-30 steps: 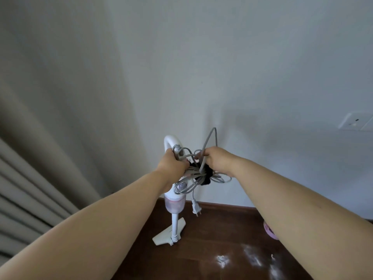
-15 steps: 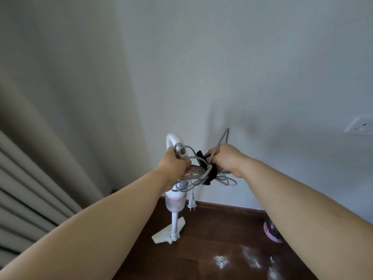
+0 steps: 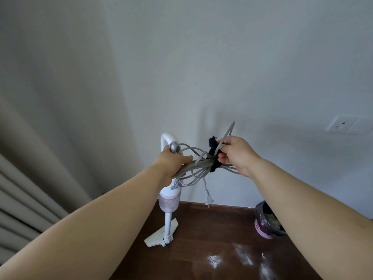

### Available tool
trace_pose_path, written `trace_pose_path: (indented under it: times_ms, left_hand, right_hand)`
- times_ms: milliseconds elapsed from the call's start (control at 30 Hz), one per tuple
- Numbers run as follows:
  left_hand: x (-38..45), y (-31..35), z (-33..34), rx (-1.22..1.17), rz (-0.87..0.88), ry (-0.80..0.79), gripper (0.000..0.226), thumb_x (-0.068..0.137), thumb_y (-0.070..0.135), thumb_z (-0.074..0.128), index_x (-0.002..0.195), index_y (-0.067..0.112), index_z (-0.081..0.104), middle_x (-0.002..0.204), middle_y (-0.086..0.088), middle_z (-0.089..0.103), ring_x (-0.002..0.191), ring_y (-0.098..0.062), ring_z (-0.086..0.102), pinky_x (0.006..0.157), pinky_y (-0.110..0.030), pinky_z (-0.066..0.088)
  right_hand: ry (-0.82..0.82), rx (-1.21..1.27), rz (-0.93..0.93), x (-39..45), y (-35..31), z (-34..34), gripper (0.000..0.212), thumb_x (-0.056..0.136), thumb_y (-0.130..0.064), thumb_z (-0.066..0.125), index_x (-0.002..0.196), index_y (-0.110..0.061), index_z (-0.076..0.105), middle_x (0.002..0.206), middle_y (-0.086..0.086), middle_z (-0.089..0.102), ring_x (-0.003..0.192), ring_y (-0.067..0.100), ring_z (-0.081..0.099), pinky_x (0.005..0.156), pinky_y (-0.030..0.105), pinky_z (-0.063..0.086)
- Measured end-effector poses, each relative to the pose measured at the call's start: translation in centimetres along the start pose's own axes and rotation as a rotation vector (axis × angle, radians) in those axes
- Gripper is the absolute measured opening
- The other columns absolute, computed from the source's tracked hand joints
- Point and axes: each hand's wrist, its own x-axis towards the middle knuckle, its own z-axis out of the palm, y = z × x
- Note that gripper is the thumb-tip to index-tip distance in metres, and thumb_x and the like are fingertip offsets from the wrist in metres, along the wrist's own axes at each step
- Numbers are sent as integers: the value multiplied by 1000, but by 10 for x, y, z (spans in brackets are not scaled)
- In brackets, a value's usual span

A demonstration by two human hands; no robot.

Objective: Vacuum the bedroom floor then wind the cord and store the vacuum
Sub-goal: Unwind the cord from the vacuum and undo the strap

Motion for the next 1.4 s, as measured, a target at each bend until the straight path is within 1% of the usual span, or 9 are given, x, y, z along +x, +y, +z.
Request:
trace_pose_path:
  times_ms: [167, 267, 433, 533, 700, 867, 1000, 1200, 1400]
  left_hand:
    - [-10, 16, -13, 17, -189, -223, 31, 70, 29, 74, 97, 22, 60, 102, 1, 57, 83, -23, 59, 64, -29, 40]
    - [-5, 16, -11, 150, -168, -147, 49, 78, 63, 61, 101, 21, 68, 107, 7, 66, 90, -18, 50, 71, -28, 35]
    - [-8, 6, 28, -70, -52, -27, 37, 99, 29, 50, 69, 8, 51, 64, -3, 68, 93, -19, 63, 93, -31, 43]
    - [-11, 4, 51, -203, -30, 66, 20, 97, 22, 48, 92, 2, 51, 68, -8, 67, 75, -18, 65, 77, -28, 49]
    - [-24, -3, 86, -322, 136, 135, 40, 94, 11, 55, 120, 22, 26, 81, -9, 59, 71, -19, 59, 67, -26, 48]
    - [-34, -6, 126, -6, 151, -140, 16, 82, 28, 76, 88, 17, 65, 75, 1, 57, 71, -14, 51, 70, -25, 44]
    - [-23, -12, 173, 154, 119, -72, 33, 73, 39, 81, 83, 10, 70, 72, -1, 57, 63, -15, 49, 69, -27, 43]
    - [-8, -3, 250, 292, -35, -60, 81, 65, 79, 61, 91, 4, 69, 76, -5, 58, 59, -15, 49, 56, -22, 38]
    - [10, -7, 295, 183, -52, -52, 87, 52, 80, 69, 97, 6, 65, 94, -6, 66, 76, -15, 55, 65, -21, 41]
  right_hand:
    - [238, -318, 2, 9, 0, -21, 23, 90, -1, 39, 89, -12, 59, 97, 15, 60, 83, 31, 59, 72, 42, 57]
    - [230, -384, 65, 5, 5, -35, 26, 90, 2, 40, 79, -11, 60, 90, 16, 60, 75, 29, 58, 71, 41, 56]
    - [227, -246, 122, -9, 7, -46, 28, 94, 6, 40, 103, -13, 59, 83, 10, 53, 60, 17, 52, 46, 21, 53]
    - [299, -153, 166, -21, 13, -62, 27, 92, 9, 44, 110, -6, 60, 76, 5, 49, 60, 16, 50, 55, 27, 53]
    - [353, 101, 216, -47, 27, -95, 18, 97, 3, 42, 101, -7, 56, 89, 13, 52, 59, 15, 49, 39, 21, 52]
    - [337, 229, 152, -48, 34, -117, 14, 96, 5, 45, 104, -1, 56, 83, 15, 57, 61, 17, 56, 46, 22, 56]
    - [425, 347, 164, -27, 32, -143, 10, 92, 1, 56, 100, 1, 61, 70, 10, 56, 51, 12, 51, 36, 13, 42]
    - [220, 366, 280, -4, 32, -187, 7, 86, -2, 63, 85, -7, 68, 64, 4, 59, 45, 5, 49, 35, 14, 33]
    - [-20, 284, 362, 12, 42, -232, 11, 87, -5, 60, 88, -12, 69, 75, 3, 65, 52, 9, 51, 43, 16, 35]
